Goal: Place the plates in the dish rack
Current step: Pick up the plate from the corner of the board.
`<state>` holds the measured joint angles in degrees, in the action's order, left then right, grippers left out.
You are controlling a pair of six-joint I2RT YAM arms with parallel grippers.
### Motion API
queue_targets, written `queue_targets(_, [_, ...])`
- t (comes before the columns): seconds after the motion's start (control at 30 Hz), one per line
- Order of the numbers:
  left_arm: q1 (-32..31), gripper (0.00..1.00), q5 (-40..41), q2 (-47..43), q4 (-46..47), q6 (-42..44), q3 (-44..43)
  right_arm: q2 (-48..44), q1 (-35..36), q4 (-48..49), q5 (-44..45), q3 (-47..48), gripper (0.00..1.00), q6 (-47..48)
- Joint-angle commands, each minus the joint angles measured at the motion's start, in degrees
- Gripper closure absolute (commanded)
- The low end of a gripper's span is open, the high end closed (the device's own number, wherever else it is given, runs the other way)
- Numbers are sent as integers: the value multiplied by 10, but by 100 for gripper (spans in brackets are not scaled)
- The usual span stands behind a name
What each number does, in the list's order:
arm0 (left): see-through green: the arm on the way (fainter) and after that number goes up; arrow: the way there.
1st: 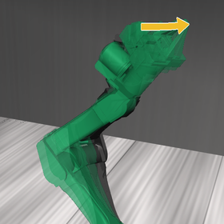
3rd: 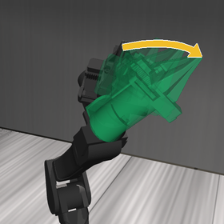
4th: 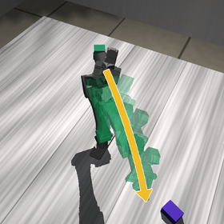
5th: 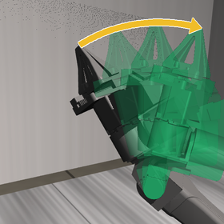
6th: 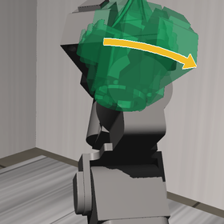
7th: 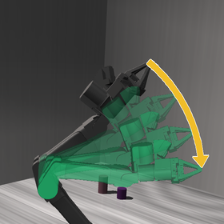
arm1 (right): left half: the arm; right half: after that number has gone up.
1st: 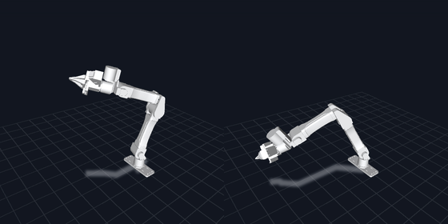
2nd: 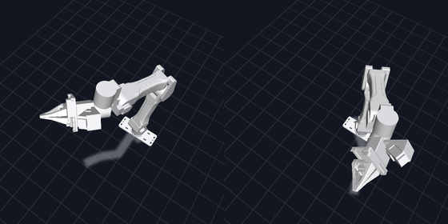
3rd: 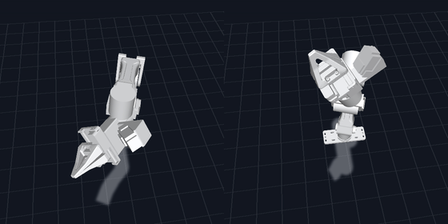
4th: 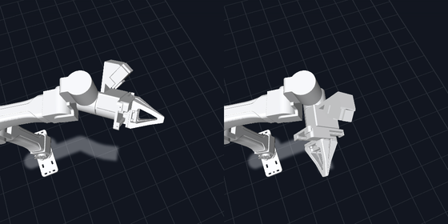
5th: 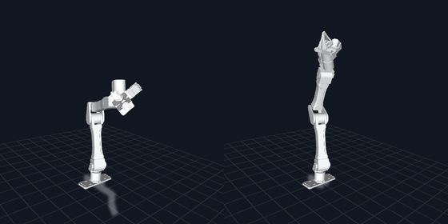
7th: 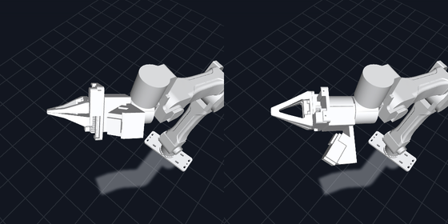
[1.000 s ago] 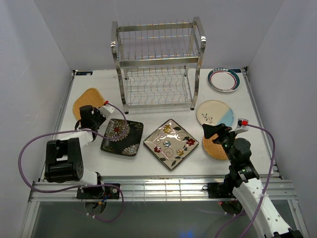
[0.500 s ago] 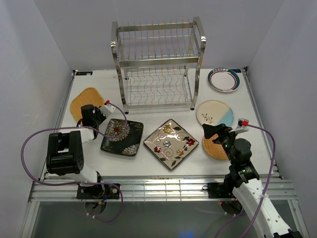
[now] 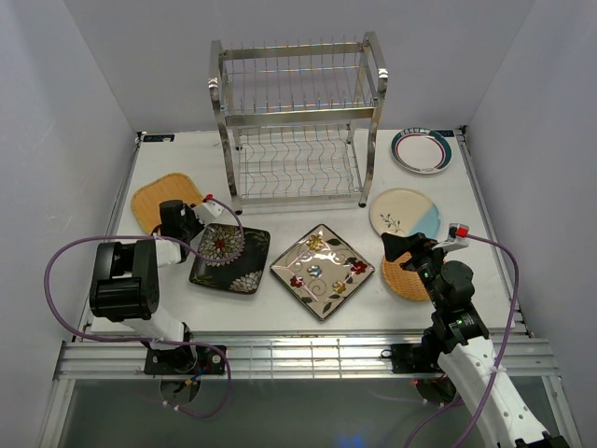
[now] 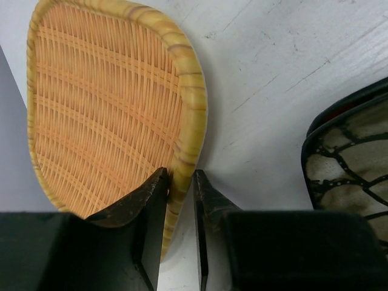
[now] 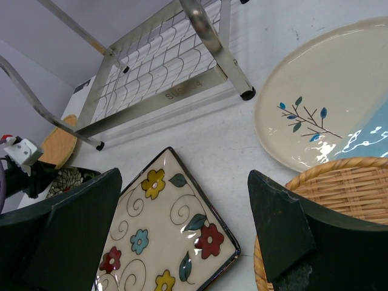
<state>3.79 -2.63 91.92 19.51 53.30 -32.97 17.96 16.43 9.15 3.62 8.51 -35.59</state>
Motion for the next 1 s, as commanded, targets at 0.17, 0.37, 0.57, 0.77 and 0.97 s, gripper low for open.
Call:
queue_targets(0.17, [-19, 56, 10, 9, -45, -25, 13, -8, 1, 21, -6, 26, 10, 4])
queue_targets(0.37, [-21, 30, -42, -58, -149, -85, -16, -5, 1, 25, -7, 25, 10, 3])
queue_targets(0.57, [-20, 27, -128, -175, -296, -199, -85, 1, 1, 28, -12, 24, 10, 3])
queue_targets(0.77, [18, 2, -104, -233, -324, -328, -123, -4, 1, 26, -13, 24, 10, 3])
queue_targets(0.97, [175, 2, -269, -203, -366, -423, -181, 1, 1, 31, -18, 23, 10, 3])
